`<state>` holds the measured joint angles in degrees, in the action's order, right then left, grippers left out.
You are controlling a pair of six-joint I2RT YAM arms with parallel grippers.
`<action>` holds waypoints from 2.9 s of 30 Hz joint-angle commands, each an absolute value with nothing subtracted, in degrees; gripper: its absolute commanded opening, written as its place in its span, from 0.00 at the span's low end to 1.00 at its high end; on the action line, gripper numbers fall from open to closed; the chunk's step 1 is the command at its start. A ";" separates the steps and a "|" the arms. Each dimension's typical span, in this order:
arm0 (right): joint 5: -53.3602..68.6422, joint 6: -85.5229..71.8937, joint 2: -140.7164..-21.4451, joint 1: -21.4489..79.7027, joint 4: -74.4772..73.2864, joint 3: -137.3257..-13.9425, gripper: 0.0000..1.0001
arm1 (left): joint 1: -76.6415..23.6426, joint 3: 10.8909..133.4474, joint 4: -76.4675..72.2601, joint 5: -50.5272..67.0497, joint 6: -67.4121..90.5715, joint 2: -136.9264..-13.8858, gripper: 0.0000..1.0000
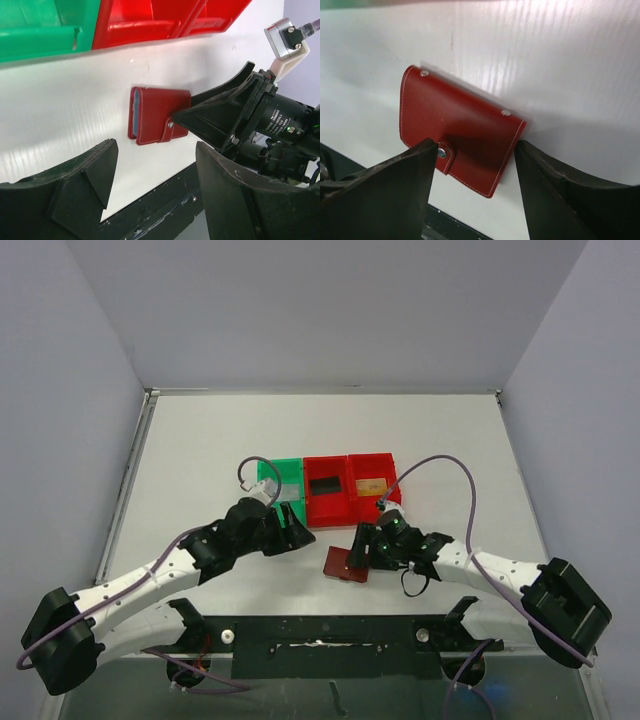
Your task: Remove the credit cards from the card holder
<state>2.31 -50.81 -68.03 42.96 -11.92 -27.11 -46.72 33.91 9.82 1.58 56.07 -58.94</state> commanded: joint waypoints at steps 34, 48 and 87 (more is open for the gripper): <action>8.95 -72.20 -63.24 43.60 3.71 -19.81 0.60 | -54.95 37.30 -0.61 5.69 53.64 -83.90 0.43; 7.35 -53.58 -70.62 35.81 -16.09 -40.80 0.64 | -68.61 39.71 -3.56 -2.99 63.88 -82.89 0.41; -10.04 -57.95 -70.39 46.22 -34.37 -41.79 0.57 | -58.62 29.80 -12.09 2.04 61.78 -81.63 0.33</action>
<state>-1.80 -59.20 -72.62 43.66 -23.70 -37.78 -58.46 29.74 -10.13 5.39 60.20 -84.14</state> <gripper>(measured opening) 0.555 0.327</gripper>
